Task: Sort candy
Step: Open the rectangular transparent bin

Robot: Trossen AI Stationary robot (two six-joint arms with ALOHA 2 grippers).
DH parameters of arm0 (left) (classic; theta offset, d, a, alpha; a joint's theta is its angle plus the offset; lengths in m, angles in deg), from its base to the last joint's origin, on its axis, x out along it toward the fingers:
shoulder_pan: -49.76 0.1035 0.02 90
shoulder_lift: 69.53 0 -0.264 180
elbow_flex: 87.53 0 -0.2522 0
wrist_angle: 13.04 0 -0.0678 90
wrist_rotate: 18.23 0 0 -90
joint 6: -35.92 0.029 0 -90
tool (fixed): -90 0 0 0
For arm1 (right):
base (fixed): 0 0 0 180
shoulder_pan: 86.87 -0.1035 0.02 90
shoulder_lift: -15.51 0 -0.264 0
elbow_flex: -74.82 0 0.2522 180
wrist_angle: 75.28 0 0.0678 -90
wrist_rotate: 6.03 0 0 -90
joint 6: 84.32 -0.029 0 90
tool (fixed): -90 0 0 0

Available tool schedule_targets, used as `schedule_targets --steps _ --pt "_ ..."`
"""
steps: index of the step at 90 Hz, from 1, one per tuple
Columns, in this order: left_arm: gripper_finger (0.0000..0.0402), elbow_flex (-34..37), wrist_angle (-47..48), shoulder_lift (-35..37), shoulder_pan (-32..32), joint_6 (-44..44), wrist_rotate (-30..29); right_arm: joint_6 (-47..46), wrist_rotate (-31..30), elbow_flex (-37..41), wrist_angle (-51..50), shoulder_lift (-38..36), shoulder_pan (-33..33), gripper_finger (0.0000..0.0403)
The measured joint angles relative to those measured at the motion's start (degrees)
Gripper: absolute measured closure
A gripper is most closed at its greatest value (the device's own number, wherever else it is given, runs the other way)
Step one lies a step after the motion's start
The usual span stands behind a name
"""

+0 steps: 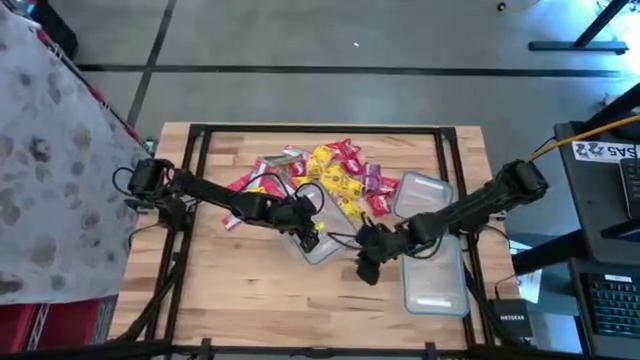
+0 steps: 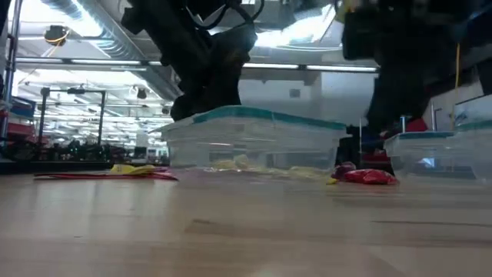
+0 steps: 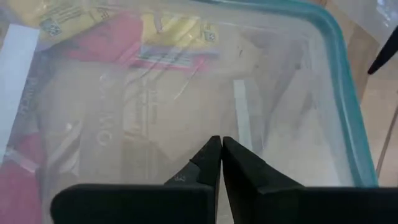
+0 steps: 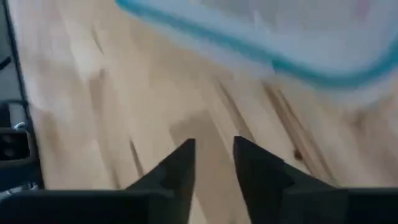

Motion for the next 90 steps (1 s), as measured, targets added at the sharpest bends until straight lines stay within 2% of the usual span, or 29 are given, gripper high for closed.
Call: schedule_targets --steps 14,32,51,64,90 --pt "0.0402 0.0 0.0 0.0 0.0 0.0 0.3 1.5 -0.6 5.9 9.9 1.7 1.3 0.0237" --pt "0.0402 0.0 0.1 0.0 -0.1 -0.3 0.4 6.0 -9.4 7.5 14.4 4.8 1.5 0.0224" --pt "0.0402 0.0 1.1 0.1 0.0 -1.2 1.4 14.2 -9.3 7.6 29.1 9.6 1.4 0.0223" --pt "0.0402 0.0 1.4 0.1 0.0 -1.9 1.3 14.4 -11.2 7.5 33.0 12.7 1.4 0.0223" --pt "0.0402 0.0 1.4 0.1 0.0 -2.3 1.1 12.4 -9.6 7.5 34.8 12.8 1.5 0.0223"
